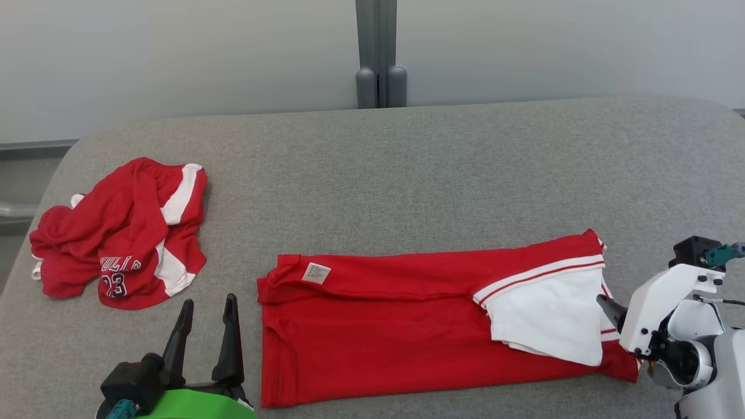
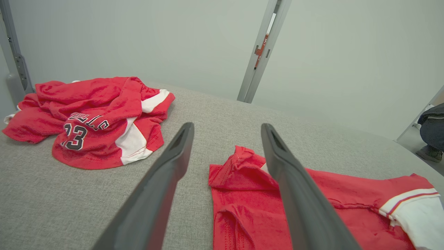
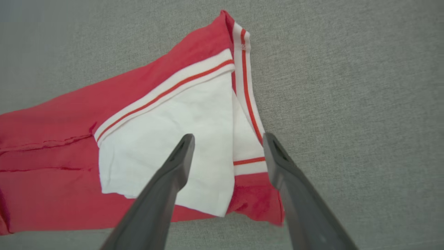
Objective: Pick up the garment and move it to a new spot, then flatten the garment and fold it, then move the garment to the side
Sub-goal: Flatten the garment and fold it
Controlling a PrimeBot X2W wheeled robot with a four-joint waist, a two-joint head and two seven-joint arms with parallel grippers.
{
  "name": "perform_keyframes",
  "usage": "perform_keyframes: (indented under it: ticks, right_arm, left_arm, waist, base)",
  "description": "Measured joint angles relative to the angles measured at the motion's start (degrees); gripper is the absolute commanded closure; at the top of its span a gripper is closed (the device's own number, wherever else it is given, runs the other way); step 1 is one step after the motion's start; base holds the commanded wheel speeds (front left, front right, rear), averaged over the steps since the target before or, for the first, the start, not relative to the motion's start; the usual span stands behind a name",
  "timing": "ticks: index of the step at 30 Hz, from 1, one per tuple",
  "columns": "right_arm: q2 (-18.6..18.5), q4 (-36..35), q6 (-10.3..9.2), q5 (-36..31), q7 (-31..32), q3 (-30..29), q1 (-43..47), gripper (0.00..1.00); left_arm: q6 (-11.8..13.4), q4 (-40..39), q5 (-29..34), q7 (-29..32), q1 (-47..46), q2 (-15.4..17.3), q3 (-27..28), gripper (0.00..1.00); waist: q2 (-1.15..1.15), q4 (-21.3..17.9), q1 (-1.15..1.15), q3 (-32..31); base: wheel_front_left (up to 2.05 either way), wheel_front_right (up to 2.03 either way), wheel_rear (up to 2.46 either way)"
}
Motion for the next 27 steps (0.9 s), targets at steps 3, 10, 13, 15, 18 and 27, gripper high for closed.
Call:
perform_keyframes:
  ticks: [3,10,13,15,18,27]
  right_arm:
    - [0.1,3.1,0.00,-2.6,-1.3,-1.3,-2.0,0.00]
    - [-0.3,10.1,0.01,-5.3,-2.3,-1.5,-6.4,0.00]
    - [-1.1,12.9,0.00,-6.6,-3.0,-1.6,-7.4,0.00]
    - [-1.6,14.5,0.00,-7.5,-3.5,-1.1,-8.0,0.00]
    - [-1.4,16.9,0.00,-7.4,-3.7,-1.0,-8.9,0.00]
    - [-1.6,22.1,-0.03,-6.1,-5.0,1.2,-12.1,1.00]
  left_arm:
    - [-0.5,0.2,0.8,0.0,0.0,-0.1,0.6,0.00]
    - [-0.9,0.8,1.7,0.0,-1.0,-0.2,1.4,0.00]
    - [-1.0,1.1,2.2,0.0,-2.8,-0.2,1.2,0.00]
    - [-1.2,1.1,2.6,0.0,-3.9,-0.2,0.9,0.00]
    - [-1.2,1.2,3.1,0.0,-5.2,-0.2,0.4,0.00]
    - [-1.2,1.2,2.5,0.0,-6.9,-0.2,-0.3,0.00]
  waist:
    - [0.00,0.5,0.00,0.5]
    - [0.00,1.8,0.00,2.5]
    - [0.00,2.3,0.00,3.3]
    - [0.00,2.6,0.00,3.9]
    - [0.00,3.0,0.00,4.7]
    - [0.00,3.0,0.00,6.2]
  base:
    - [0.00,0.00,0.00]
    - [0.00,0.00,0.00]
    - [0.00,0.00,0.00]
    - [0.00,0.00,0.00]
    - [0.00,0.00,0.00]
    - [0.00,0.00,0.00]
